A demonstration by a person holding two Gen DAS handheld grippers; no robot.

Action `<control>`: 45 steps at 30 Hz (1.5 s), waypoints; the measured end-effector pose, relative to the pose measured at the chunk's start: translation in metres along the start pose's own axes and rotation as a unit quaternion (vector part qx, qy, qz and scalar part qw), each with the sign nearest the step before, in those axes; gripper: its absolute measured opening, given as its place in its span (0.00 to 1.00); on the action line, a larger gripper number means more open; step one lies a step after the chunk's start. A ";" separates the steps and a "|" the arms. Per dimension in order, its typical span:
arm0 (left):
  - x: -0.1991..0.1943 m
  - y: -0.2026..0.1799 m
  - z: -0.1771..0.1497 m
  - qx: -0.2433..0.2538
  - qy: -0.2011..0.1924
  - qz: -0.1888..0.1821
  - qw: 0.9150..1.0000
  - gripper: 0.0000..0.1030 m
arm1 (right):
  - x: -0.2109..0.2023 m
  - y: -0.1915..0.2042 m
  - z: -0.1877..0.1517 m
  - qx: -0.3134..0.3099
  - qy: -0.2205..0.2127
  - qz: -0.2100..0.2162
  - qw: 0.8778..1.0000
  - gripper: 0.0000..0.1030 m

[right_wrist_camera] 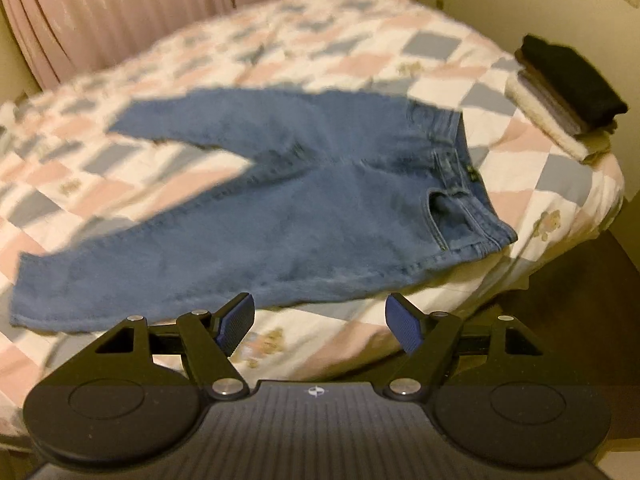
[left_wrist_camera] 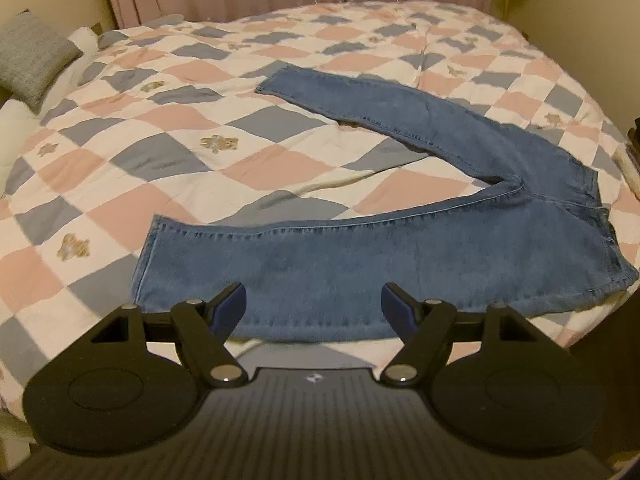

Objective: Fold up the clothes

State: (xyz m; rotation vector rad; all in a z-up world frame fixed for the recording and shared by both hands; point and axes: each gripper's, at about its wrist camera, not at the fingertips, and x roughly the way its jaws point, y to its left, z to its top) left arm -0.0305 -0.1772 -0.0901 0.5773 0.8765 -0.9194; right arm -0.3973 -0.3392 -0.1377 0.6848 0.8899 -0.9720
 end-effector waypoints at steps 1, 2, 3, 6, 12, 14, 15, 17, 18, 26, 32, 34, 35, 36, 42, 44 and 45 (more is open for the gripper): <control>0.008 0.000 0.008 0.006 0.003 -0.002 1.000 0.65 | 0.010 -0.004 0.006 0.001 0.009 -0.004 1.000 0.73; 0.017 0.000 0.019 0.016 0.002 -0.004 1.000 0.65 | 0.020 -0.009 0.011 0.002 0.017 -0.008 1.000 0.73; 0.027 -0.001 0.031 0.028 0.000 -0.008 1.000 0.65 | 0.027 -0.013 0.018 0.006 0.020 -0.006 1.000 0.73; 0.062 -0.011 0.072 0.069 -0.010 -0.024 0.997 0.64 | 0.051 -0.026 0.042 0.024 0.024 0.003 0.999 0.73; 0.158 -0.048 0.170 0.185 -0.029 -0.083 0.979 0.51 | 0.098 -0.051 0.109 0.040 0.009 0.026 0.999 0.73; 0.195 -0.065 0.204 0.232 -0.034 -0.106 0.966 0.49 | 0.113 -0.059 0.132 0.040 0.005 0.033 0.999 0.73; 0.212 -0.071 0.219 0.255 -0.036 -0.114 0.959 0.48 | 0.121 -0.063 0.143 0.039 0.003 0.036 0.999 0.73; 0.245 -0.080 0.248 0.300 -0.040 -0.128 0.944 0.46 | 0.136 -0.070 0.165 0.039 0.000 0.043 0.998 0.73; 0.260 -0.083 0.261 0.321 -0.041 -0.132 0.937 0.44 | 0.144 -0.074 0.177 0.038 -0.002 0.046 0.998 0.72; 0.401 -0.092 0.352 0.413 -0.025 -0.109 0.904 0.42 | 0.224 -0.093 0.262 -0.031 0.008 0.066 0.997 0.71; 0.496 -0.090 0.387 0.455 0.002 -0.066 0.888 0.41 | 0.307 -0.097 0.314 -0.095 0.037 0.063 0.993 0.70; 0.527 -0.090 0.391 0.478 0.014 -0.052 0.877 0.41 | 0.329 -0.099 0.327 -0.109 0.040 0.068 0.991 0.70; 0.538 -0.090 0.392 0.489 0.018 -0.044 0.871 0.41 | 0.337 -0.099 0.331 -0.114 0.039 0.072 0.990 0.70; 0.549 -0.090 0.394 0.499 0.022 -0.038 0.865 0.41 | 0.344 -0.100 0.336 -0.120 0.038 0.077 0.989 0.70; 0.592 -0.090 0.414 0.536 0.049 -0.045 0.842 0.60 | 0.370 -0.098 0.355 -0.145 0.035 0.094 0.984 0.70; 0.603 -0.091 0.417 0.549 0.055 -0.044 0.833 0.76 | 0.376 -0.096 0.358 -0.158 0.035 0.104 0.981 0.70; 0.610 -0.090 0.419 0.547 0.064 -0.045 0.834 0.79 | 0.379 -0.095 0.359 -0.164 0.035 0.109 0.980 0.70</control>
